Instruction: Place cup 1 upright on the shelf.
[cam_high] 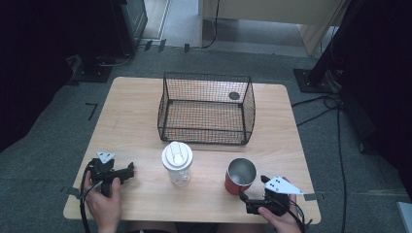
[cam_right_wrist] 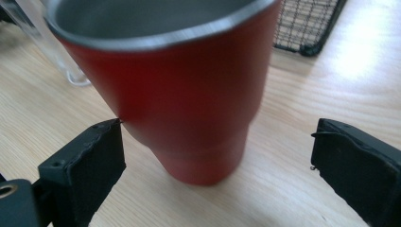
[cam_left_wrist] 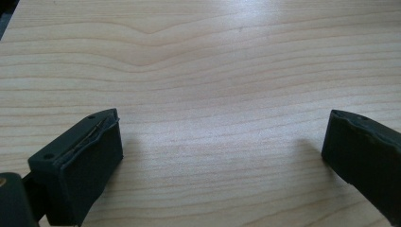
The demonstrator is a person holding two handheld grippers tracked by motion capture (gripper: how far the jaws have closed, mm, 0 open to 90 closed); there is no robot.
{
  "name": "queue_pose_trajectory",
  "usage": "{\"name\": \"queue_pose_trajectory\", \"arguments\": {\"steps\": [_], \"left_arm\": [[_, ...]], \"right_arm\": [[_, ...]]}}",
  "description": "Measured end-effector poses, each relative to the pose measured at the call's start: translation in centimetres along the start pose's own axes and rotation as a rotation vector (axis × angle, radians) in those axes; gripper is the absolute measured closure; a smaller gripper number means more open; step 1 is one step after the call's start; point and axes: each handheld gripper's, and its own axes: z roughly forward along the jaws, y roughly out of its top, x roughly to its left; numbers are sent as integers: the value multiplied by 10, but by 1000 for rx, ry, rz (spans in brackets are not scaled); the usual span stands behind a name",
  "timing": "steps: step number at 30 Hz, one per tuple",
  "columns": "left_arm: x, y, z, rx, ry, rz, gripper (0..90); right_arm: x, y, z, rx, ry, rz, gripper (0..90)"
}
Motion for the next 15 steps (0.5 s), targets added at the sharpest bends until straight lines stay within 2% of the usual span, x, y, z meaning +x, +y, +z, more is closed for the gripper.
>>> {"name": "queue_pose_trajectory", "arguments": {"steps": [6, 15], "left_arm": [[0, 0, 0, 0, 0, 0, 0], [0, 0, 0, 0, 0, 0, 0]], "right_arm": [[9, 11, 0, -52, 28, 23, 55], [17, 21, 4, -99, 27, 50, 61]]}}
